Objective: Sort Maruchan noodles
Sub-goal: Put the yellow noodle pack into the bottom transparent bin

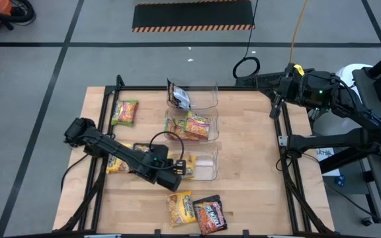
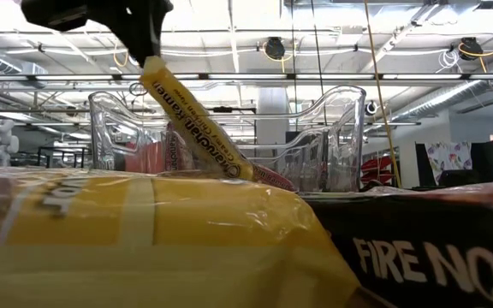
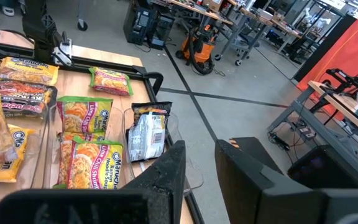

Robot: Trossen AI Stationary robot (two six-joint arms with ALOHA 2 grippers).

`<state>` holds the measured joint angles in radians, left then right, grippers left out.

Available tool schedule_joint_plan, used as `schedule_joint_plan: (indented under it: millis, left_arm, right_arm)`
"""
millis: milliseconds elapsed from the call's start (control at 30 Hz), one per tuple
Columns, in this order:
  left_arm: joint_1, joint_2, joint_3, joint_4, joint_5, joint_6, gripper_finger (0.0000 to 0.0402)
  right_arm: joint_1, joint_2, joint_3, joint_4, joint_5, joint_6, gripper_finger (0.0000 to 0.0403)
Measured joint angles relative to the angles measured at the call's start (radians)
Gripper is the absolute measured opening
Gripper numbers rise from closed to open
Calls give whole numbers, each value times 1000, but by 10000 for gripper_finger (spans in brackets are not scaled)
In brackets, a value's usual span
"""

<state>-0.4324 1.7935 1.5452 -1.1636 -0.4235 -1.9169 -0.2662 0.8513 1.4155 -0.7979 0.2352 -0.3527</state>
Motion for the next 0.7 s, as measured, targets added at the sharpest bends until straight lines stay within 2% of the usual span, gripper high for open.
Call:
schedule_joint_plan:
  millis: [267, 700]
  left_arm:
    - [7, 0, 0, -43, 16, 81, 0]
    - [85, 0, 0, -37, 16, 296, 1]
  right_arm:
    - [0, 0, 0, 0, 0, 0, 82]
    - [0, 0, 0, 0, 0, 0, 82]
